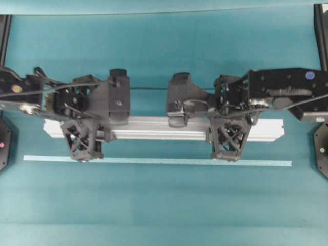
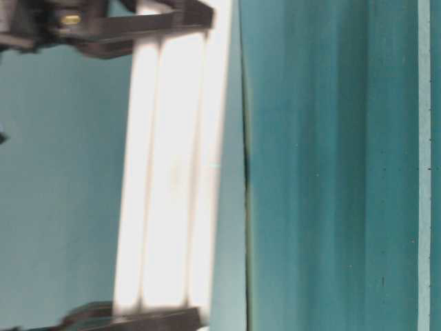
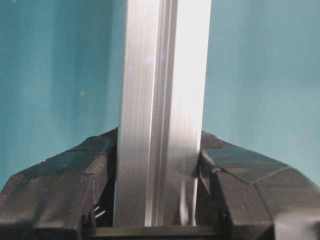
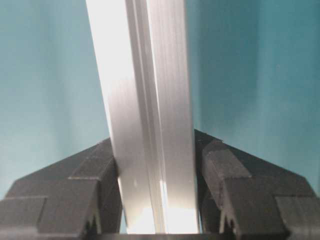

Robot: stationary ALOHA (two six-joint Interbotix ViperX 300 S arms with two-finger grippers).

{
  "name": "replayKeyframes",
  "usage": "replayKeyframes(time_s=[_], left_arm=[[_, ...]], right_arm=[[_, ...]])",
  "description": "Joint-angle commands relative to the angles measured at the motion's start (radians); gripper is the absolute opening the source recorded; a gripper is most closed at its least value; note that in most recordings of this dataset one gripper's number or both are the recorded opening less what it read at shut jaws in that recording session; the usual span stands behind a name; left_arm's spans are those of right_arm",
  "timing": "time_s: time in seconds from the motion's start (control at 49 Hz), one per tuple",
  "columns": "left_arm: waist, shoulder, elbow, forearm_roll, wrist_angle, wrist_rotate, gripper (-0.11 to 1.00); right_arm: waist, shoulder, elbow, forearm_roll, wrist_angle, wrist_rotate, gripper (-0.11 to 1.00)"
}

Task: Lift the metal rail with both hands.
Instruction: 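Lift the rail with both grippers and pull it back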

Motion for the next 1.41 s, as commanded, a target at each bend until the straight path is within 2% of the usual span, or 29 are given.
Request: replayKeyframes(time_s=[0.0,0.224,0.408,0.714,0.979,1.387], left_arm=[[0.003,-0.040,-0.074,0.005,0.052,-0.020,0.37],[0.005,-0.069,-0.199,0.005,0.176,-0.041,0.37],[0.008,-0.087,-0.308,0.005,0.255,-0.048,0.37],[0.009,-0.072,-0.500,0.005,0.376,-0.051,0.37],[0.014,-0.058,-0.578,0.003,0.430,-0.043,0.37],[0.012,-0.048,-0.584,0.005,0.445,-0.043,0.37]], right_arm=[[-0.002,-0.015,-0.089,0.003,0.064,0.008,0.38],[-0.003,-0.006,-0.275,0.003,0.252,0.012,0.38],[-0.002,0.014,-0.402,-0.003,0.391,0.049,0.38],[-0.002,0.025,-0.601,-0.005,0.453,0.110,0.38],[0.000,0.023,-0.641,-0.005,0.463,0.121,0.38],[0.000,0.017,-0.657,-0.020,0.463,0.121,0.38]])
